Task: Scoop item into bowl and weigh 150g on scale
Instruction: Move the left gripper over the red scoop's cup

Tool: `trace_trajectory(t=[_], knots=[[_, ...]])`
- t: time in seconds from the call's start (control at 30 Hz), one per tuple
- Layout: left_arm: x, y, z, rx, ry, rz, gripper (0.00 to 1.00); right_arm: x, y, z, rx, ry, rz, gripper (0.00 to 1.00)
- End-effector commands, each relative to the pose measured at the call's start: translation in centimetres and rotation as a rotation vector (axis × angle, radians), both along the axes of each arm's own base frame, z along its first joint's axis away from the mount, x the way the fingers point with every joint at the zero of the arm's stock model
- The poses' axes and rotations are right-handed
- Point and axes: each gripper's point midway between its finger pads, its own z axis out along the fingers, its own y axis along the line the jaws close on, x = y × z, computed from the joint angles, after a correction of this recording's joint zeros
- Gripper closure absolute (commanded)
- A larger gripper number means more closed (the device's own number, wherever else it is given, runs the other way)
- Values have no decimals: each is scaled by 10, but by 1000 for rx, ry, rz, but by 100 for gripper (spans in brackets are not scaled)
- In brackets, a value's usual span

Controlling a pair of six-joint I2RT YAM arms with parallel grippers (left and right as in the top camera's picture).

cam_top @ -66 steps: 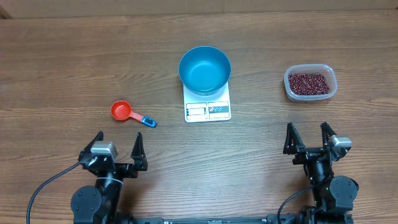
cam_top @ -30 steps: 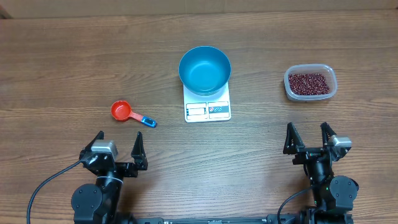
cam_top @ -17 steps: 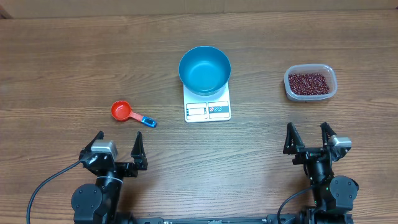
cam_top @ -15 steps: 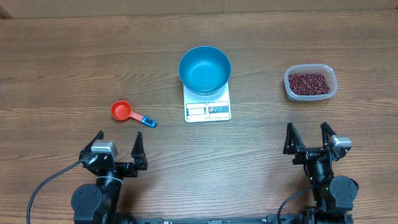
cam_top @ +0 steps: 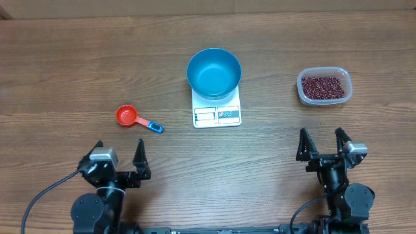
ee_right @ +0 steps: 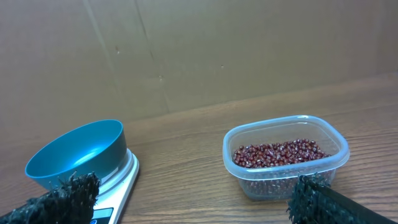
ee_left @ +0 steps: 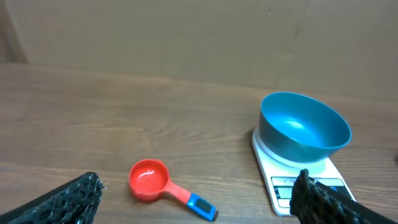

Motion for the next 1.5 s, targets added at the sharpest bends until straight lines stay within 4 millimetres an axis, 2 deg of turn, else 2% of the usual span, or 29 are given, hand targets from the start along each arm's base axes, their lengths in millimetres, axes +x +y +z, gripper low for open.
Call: trace_trajectory(t=[0.0,0.17,0.27,0.33,0.4,0.6,0.73,0.97,1.13,1.2,1.33,1.47], knots=[[-3,10,25,1,-4,58,0,0,0,-2,-2,-5,-1,0],[4,11,35,27,98,57,1,0,0,-2,-2,-5,-1,0],[12,7,43,110,173,13,0,0,0,-2,-2,-5,0,0],[15,-2,46,132,198,-53,0,0,0,-2,-2,-5,0,0],[18,-20,50,107,209,-158,0,0,0,-2,-2,-5,-1,0],[15,-61,40,17,260,-395,0,0,0,-2,-2,-5,-1,0],[13,-70,33,-14,298,-445,0,0,0,-2,-2,-5,0,0],[5,-90,36,-68,299,-572,0,0,0,-2,-2,-5,0,0],[16,-83,26,-76,343,-513,0,0,0,-2,-2,-5,0,0],[27,-67,19,-131,384,-379,1,0,0,-2,-2,-5,0,0],[43,-21,9,-292,426,-9,5,0,0,-2,-2,-5,-1,0],[46,-1,7,-426,415,178,5,0,0,-2,-2,-5,-1,0]])
